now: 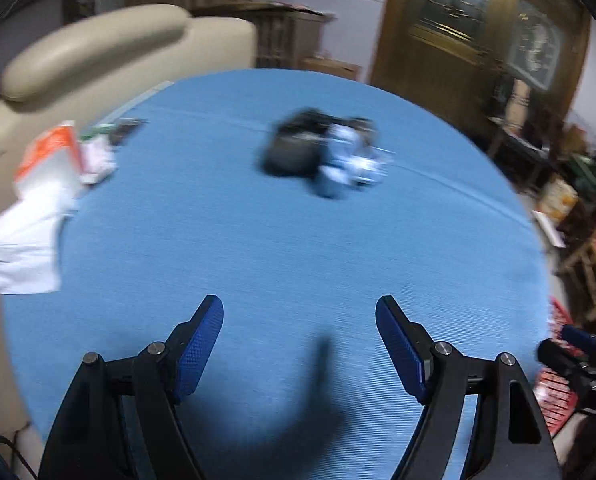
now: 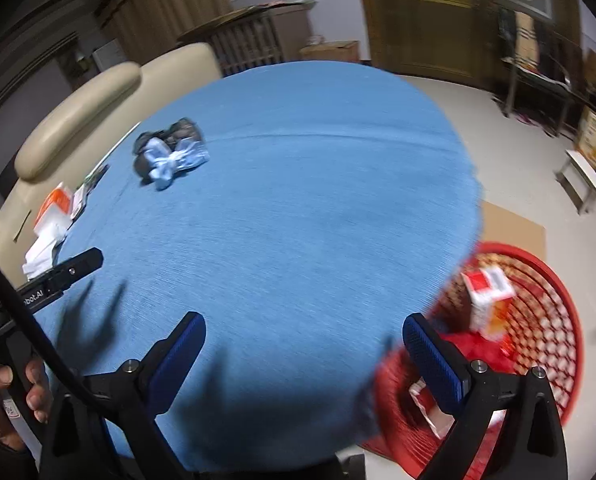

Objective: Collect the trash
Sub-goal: 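Move both tools back over the table toward the black bag and blue mask, then grasp the blue face mask with the right tool while the left tool grasps the black bag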

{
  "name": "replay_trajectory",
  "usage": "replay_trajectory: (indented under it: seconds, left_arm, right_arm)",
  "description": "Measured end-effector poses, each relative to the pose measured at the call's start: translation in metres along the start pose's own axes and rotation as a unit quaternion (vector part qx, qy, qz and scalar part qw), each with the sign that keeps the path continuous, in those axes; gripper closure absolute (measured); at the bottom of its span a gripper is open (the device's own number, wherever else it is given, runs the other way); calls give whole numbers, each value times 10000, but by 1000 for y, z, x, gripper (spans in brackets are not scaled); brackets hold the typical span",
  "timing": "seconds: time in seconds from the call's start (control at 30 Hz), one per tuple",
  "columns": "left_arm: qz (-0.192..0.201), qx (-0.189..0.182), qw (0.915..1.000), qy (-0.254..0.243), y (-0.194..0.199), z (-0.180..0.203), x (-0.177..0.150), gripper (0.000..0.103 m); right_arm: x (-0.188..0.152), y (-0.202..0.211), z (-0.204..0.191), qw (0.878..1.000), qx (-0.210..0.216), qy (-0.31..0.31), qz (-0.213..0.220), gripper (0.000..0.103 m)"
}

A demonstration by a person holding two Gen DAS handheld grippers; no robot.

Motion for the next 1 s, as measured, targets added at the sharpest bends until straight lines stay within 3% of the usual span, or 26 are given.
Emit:
replay_trajectory:
  seconds: [0.13, 0.3, 0.6, 0.87, 0.93, 0.97, 1.0]
  left_arm:
    - [-42, 387, 9984, 399, -11, -46, 3, 24]
    - [-118, 580, 9960, 663, -18, -78, 1, 24]
    - [-170, 611, 9957, 681, -23, -89, 7, 24]
    - [-122, 491, 9964, 683, -25, -83, 25, 24]
    - [-128, 471, 9968, 640, -27, -78, 30, 24]
    - [-126, 456, 9970, 610, -28, -75, 33, 24]
    - [-126, 431, 9973, 585, -31, -71, 37, 24]
  right_arm:
    - [20, -24, -25, 9996, 105, 257, -76, 3]
    - [51, -63, -65, 9976, 302, 616, -109, 3]
    - [122, -123, -126, 9937, 634, 926, 49, 3]
    - [145, -175, -139, 9916, 757, 1040, -107, 3]
    - [146, -183, -135, 9918, 772, 1012, -81, 16]
    - [146, -185, -132, 9919, 820, 961, -95, 36]
    - [146, -184, -129, 9918, 867, 933, -50, 42]
Point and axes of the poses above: each gripper's, at about its wrist camera, not at the fingertips, and y roughly against the way its jaws point, z to its right, x to its top, the point moved 2 cm from there along -y, roughly the way its jaws point, and after that the axes turned 4 degrees about x, right-handed, at the moved point
